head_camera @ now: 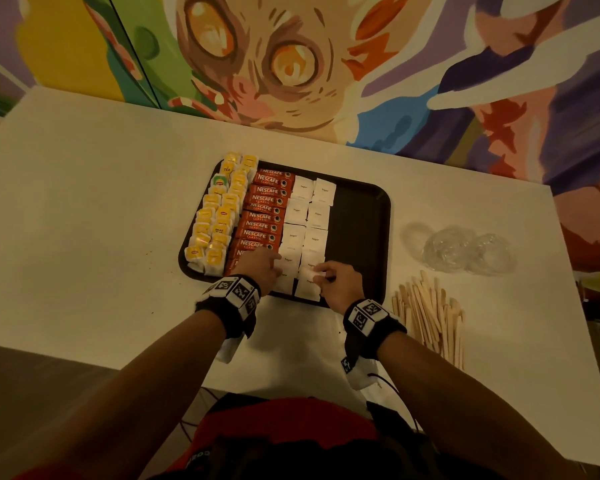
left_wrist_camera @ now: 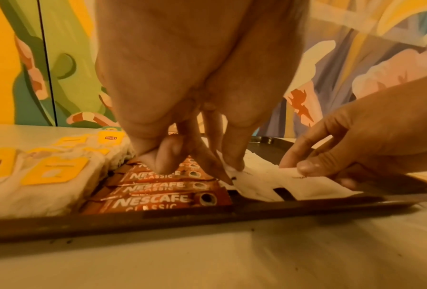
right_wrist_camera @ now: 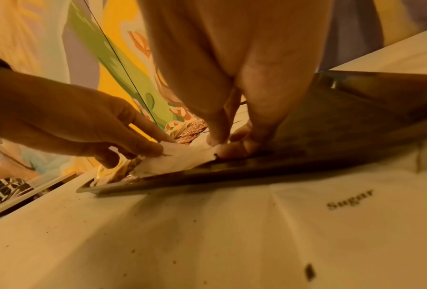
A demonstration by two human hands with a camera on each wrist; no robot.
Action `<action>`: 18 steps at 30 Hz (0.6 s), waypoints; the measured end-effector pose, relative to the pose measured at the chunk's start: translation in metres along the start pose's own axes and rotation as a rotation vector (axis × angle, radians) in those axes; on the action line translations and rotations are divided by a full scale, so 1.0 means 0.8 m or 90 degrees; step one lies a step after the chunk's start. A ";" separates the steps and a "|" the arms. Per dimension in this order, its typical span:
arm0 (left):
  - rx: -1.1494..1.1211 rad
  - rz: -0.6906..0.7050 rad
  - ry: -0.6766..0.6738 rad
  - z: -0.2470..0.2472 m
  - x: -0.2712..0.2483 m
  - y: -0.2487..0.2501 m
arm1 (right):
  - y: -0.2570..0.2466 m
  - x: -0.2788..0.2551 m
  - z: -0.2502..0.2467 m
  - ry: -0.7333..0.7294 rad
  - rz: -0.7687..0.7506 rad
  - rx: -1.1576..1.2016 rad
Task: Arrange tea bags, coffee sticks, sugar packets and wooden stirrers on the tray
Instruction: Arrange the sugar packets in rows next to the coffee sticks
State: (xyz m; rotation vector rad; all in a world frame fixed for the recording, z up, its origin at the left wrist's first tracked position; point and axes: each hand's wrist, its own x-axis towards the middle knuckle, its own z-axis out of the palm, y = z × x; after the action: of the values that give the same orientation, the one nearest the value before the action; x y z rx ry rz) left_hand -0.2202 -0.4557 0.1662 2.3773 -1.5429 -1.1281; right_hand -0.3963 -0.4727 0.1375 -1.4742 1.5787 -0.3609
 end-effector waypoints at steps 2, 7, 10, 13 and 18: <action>0.042 0.003 -0.017 -0.002 0.003 0.001 | -0.002 0.003 0.002 0.017 -0.004 -0.014; 0.126 0.043 -0.004 -0.002 0.006 0.001 | -0.004 0.008 0.006 0.030 -0.008 -0.056; 0.172 0.078 0.002 0.000 0.006 0.001 | -0.004 0.009 0.006 0.025 -0.023 -0.096; 0.200 0.092 0.001 0.002 0.008 0.000 | -0.004 0.009 0.006 0.025 -0.030 -0.129; 0.250 0.114 0.014 0.008 0.007 0.000 | -0.006 0.007 0.007 0.027 -0.031 -0.164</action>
State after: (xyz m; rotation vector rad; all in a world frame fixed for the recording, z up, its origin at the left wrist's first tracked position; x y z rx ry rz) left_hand -0.2225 -0.4585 0.1585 2.3942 -2.0860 -0.8211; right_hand -0.3879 -0.4768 0.1354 -1.7133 1.6741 -0.2234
